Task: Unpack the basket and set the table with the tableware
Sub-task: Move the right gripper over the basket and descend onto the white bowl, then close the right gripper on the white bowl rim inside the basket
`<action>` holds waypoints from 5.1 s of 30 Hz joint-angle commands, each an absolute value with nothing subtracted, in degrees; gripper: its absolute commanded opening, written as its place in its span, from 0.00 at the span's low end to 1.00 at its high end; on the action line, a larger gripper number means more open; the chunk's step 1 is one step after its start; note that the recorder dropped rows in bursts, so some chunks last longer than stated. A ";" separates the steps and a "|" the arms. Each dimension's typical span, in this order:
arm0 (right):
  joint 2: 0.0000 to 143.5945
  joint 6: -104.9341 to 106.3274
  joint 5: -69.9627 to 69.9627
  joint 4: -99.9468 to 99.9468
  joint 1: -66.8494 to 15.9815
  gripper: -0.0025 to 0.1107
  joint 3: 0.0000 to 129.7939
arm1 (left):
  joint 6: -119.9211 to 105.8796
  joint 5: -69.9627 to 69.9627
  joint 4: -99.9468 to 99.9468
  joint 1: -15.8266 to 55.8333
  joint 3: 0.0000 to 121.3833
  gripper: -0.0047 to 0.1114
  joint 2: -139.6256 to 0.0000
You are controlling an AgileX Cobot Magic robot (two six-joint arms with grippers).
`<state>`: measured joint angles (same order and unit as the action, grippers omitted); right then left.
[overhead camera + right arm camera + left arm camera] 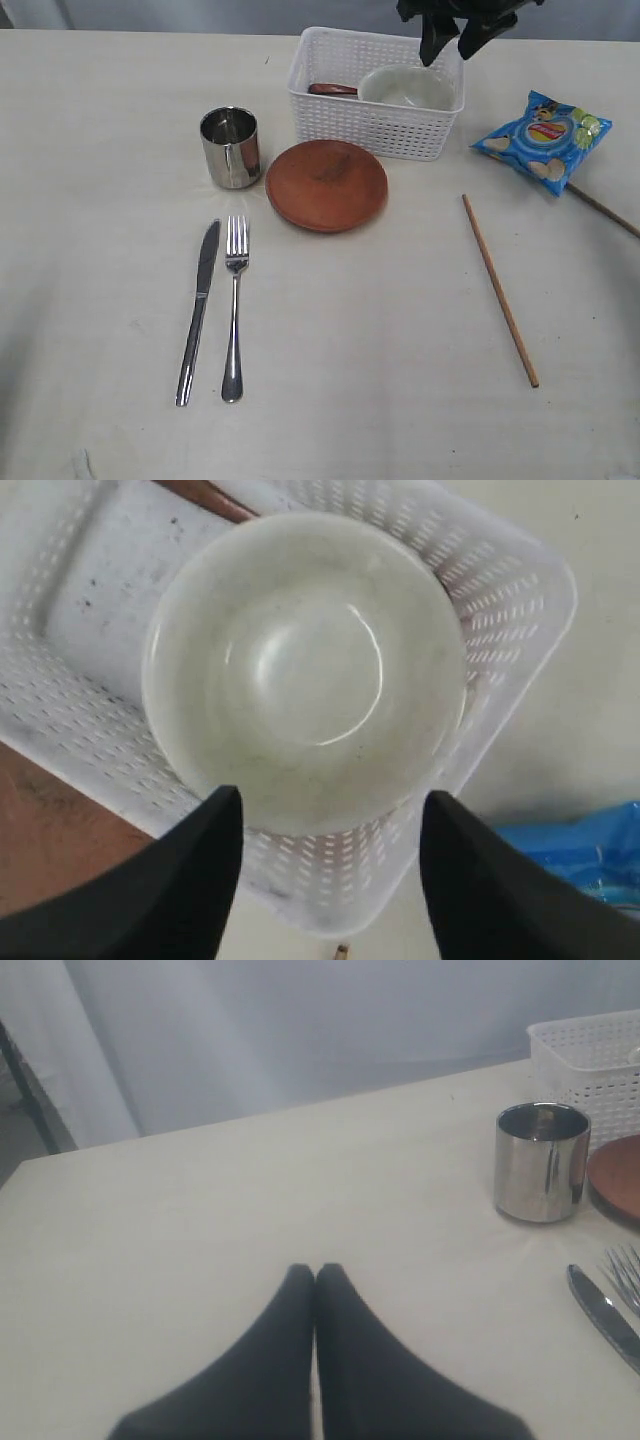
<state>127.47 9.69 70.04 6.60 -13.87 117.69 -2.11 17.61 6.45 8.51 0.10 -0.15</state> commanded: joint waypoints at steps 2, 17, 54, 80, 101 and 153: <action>129.73 11.46 69.96 6.31 -13.72 0.48 117.22 | -1.92 17.15 5.68 8.20 0.00 0.04 0.00; 133.51 11.80 62.57 5.83 -14.44 0.48 117.22 | -1.92 17.15 5.68 8.20 0.00 0.04 0.00; 137.39 23.30 60.00 19.70 -16.87 0.02 118.37 | -1.92 17.15 5.79 8.20 0.00 0.04 0.00; 139.70 8.41 69.38 1.93 -14.44 0.51 128.61 | -1.92 17.15 5.79 8.20 0.00 0.04 0.00; 140.27 14.22 68.61 -1.17 -13.47 0.51 132.82 | -1.92 17.15 5.79 8.20 0.00 0.04 0.00; 146.29 14.60 69.96 4.89 -13.46 0.49 133.87 | -1.92 17.15 5.79 8.20 0.00 0.04 0.00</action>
<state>145.92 14.33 69.61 3.29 -13.66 133.66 -2.11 17.61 6.45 8.51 0.10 -0.15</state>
